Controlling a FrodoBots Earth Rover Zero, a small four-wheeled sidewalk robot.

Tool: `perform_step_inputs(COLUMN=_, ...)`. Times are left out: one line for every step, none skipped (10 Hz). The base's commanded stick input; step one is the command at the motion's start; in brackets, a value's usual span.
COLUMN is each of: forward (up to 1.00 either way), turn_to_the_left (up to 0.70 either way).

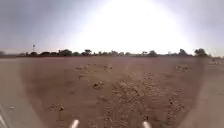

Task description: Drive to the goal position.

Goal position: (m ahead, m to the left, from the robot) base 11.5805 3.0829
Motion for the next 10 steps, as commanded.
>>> perform_step_inputs(forward=1.0, turn_to_the_left=0.0)
perform_step_inputs(forward=1.0, turn_to_the_left=0.0)
perform_step_inputs(forward=1.0, turn_to_the_left=0.0)
perform_step_inputs(forward=1.0, turn_to_the_left=0.0)
perform_step_inputs(forward=1.0, turn_to_the_left=0.0)
perform_step_inputs(forward=1.0, turn_to_the_left=0.01)
perform_step_inputs(forward=1.0, turn_to_the_left=0.05)
perform_step_inputs(forward=1.0, turn_to_the_left=0.14)
perform_step_inputs(forward=1.0, turn_to_the_left=0.36)
perform_step_inputs(forward=1.0, turn_to_the_left=0.4)
